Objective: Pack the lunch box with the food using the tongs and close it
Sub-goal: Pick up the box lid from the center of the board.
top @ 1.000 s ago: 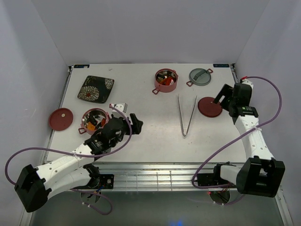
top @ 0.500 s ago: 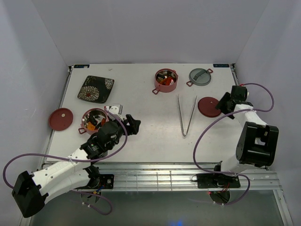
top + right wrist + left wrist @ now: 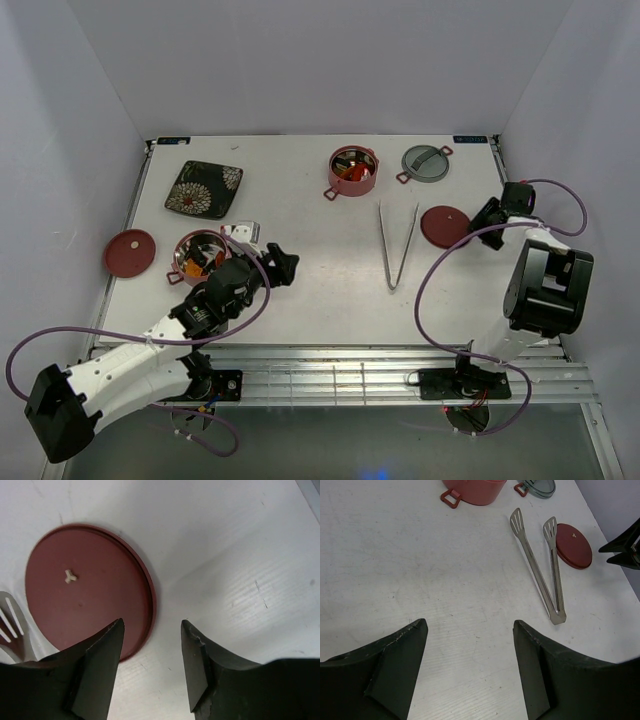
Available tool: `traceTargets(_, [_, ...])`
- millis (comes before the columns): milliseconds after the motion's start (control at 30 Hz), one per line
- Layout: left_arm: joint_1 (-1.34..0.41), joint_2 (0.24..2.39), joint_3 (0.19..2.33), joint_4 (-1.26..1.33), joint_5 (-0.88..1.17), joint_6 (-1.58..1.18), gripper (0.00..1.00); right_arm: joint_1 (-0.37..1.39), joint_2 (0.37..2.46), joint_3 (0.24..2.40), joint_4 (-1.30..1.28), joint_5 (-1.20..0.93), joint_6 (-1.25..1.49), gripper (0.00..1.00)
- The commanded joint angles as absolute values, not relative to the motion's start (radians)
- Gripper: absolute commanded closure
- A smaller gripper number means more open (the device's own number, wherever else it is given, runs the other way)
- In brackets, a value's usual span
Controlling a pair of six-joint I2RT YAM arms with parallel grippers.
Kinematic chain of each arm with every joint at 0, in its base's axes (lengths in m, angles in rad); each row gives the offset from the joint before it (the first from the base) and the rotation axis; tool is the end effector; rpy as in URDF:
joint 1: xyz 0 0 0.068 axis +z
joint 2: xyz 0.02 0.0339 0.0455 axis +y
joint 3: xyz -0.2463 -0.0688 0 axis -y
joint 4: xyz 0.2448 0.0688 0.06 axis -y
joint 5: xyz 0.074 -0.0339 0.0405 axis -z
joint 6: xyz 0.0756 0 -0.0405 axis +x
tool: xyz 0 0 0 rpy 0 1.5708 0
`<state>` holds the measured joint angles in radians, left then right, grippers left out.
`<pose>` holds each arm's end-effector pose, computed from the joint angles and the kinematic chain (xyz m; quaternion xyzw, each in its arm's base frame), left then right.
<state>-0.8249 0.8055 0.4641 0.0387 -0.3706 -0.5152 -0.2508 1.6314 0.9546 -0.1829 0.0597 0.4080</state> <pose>0.1816 -0.1563 0.2226 0.0143 0.7992 -0.2453 0.5486 0.3485 -0.0939 0.1396 0.3129 0.8833 -0.0006 0.3491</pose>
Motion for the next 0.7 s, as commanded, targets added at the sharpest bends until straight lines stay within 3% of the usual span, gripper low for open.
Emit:
traceTargets(0, [-0.830,0.795,0.451,0.060,-0.385,-0.508,0.20,-0.253,1.672,1.026,-0.113,0.011,0.396,0.44])
traceTargets(167, [-0.830,0.801,0.446,0.069,-0.400,-0.500,0.20,-0.245,1.666,1.080,-0.153,-0.063,0.393,0.37])
traceTargets(367, [-0.828,0.871,0.501,0.008,-0.486,-0.546,0.20,-0.135,1.474,1.014,-0.161,-0.123,0.397,0.33])
traceTargets(500, [-0.815,1.000,0.696,-0.191,-0.580,-0.618,0.21,-0.005,1.300,0.936,-0.138,-0.136,0.420,0.32])
traceTargets(667, [-0.563,1.189,1.060,-0.422,-0.546,-0.574,0.22,0.193,1.171,0.865,-0.106,-0.225,0.452,0.31])
